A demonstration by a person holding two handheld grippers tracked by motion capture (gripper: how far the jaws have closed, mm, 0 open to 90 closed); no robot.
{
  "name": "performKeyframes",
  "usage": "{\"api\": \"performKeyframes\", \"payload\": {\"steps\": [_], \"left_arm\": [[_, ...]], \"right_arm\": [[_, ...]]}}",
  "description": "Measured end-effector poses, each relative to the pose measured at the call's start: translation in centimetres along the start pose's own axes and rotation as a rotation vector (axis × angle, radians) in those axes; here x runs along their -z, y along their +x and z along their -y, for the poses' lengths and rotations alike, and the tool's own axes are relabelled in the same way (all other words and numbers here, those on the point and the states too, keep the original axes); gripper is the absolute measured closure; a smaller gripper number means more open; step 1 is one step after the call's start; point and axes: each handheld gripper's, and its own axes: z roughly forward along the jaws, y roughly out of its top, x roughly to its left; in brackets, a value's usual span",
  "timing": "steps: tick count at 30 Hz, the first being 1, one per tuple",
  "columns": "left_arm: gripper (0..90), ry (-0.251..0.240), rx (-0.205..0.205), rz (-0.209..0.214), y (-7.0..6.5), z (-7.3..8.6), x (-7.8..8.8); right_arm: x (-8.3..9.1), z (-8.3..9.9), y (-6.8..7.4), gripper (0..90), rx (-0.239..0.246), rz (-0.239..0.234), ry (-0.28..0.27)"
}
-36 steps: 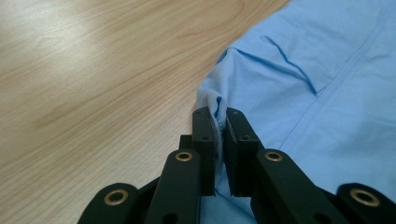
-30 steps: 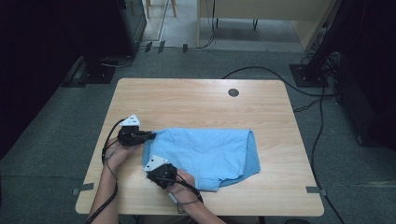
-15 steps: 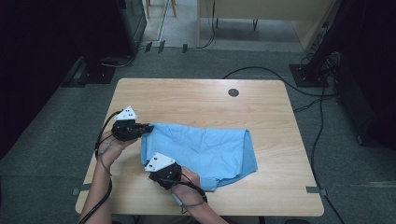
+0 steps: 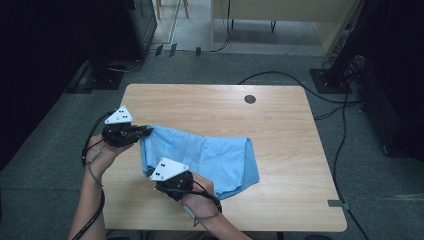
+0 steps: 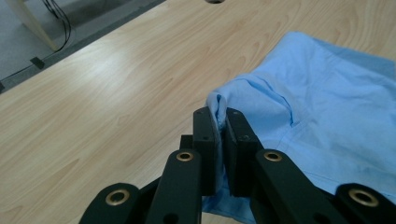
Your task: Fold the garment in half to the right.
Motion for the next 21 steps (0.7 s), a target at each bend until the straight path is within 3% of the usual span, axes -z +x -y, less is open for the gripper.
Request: {"api": "performKeyframes", "payload": {"steps": [1, 5, 6, 7, 8, 10, 12, 14, 16, 17, 18, 21], "left_arm": [[84.7, 0.003, -0.018, -0.018, -0.5, -1.1, 1.1], [84.6, -0.005, -0.027, -0.028, -0.8, -1.8, 1.8], [84.6, -0.034, -0.053, -0.051, -1.5, -3.0, 2.8], [84.6, -0.034, -0.053, -0.051, -1.5, -3.0, 2.8], [84.6, -0.034, -0.053, -0.051, -1.5, -3.0, 2.8], [84.6, -0.034, -0.053, -0.051, -1.5, -3.0, 2.8], [84.6, -0.001, -0.054, -0.055, -1.6, -2.8, 1.5], [84.5, 0.0, -0.057, -0.055, -1.7, -2.6, 0.9], [84.6, -0.003, -0.047, -0.034, -1.9, -2.2, -0.8], [84.5, -0.003, -0.047, -0.034, -1.9, -2.2, -0.8], [84.5, -0.003, -0.046, -0.021, -2.1, -2.0, -2.0], [84.6, -0.007, -0.045, -0.016, -2.2, -1.8, -3.0]], "right_arm": [[0.5, -0.4, 0.1, 89.8, 0.009, -0.003, -0.015], [1.7, -1.6, 0.1, 89.8, 0.025, -0.007, -0.047], [2.1, -1.9, 0.1, 89.9, 0.026, -0.011, -0.054], [2.1, -1.9, 0.1, 89.9, 0.026, -0.011, -0.054], [3.1, -2.0, -0.5, 89.9, -0.004, -0.045, -0.086], [3.1, -2.0, -0.5, 89.8, -0.004, -0.045, -0.086], [3.1, -1.7, -0.8, 89.8, -0.024, -0.053, -0.09], [3.1, -0.8, -1.3, 89.8, -0.036, -0.047, -0.088], [3.1, 0.4, -1.8, 89.8, -0.018, -0.041, -0.099], [3.1, 0.4, -1.8, 89.8, -0.018, -0.041, -0.099], [3.1, 1.7, -2.1, 89.8, 0.009, -0.029, -0.104], [3.0, 2.8, -2.5, 89.8, 0.001, -0.02, -0.09]]}}
